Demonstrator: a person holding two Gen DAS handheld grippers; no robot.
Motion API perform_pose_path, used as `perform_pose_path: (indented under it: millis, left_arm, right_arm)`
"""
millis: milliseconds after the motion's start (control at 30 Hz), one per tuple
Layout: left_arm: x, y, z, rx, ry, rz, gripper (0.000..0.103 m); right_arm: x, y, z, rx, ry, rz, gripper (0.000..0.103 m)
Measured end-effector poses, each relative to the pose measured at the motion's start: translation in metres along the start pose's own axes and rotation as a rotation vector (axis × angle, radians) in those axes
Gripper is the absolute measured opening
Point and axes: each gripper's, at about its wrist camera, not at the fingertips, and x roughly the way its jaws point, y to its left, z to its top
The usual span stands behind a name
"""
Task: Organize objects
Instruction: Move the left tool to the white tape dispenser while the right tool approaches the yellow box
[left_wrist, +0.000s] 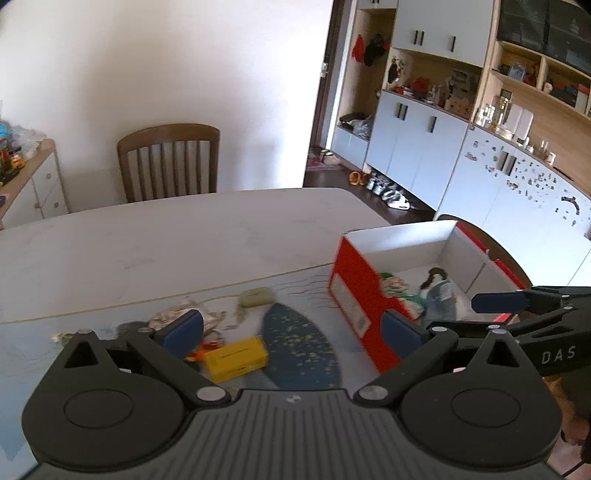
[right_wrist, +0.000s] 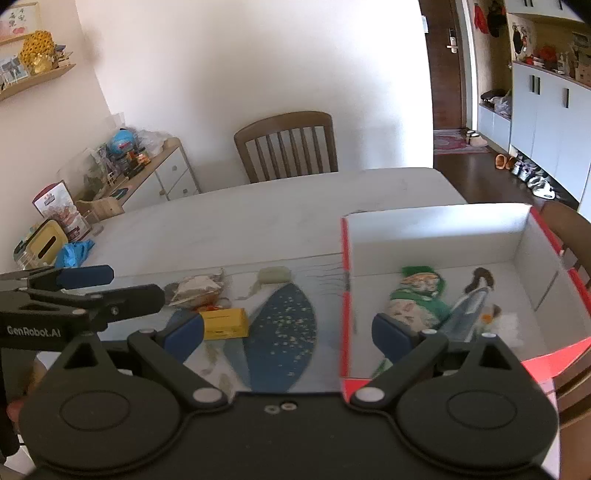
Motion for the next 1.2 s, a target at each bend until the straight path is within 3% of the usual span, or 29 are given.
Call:
perform_pose_path:
  millis: [333,633,867,1200]
  left_arm:
    - [-0.005,0.055,-0.013,-0.057,-0.027,0.057,0.103]
    - [0.007,0.113,-0.028,-0.125,0.020,0.103,0.103]
    - [0.024,0.158,-0.043,-0.148,0.030,0.192,0.103]
    - [0.071,0.210,-0.050,-0.183,0.104,0.315,0.103]
  right_arm:
    - [0.027,0.043,0.001,-0.032,0.035,0.008,0.097]
    - [0.058,0.072,0.002,-0.069,0.084,0.004,0.097]
    - [0.084,0.087,-0.002,-0.097,0.135,0.006,0.097]
    - [0.129,0.093,-0.008,-0.122,0.211,-0.030,0.097]
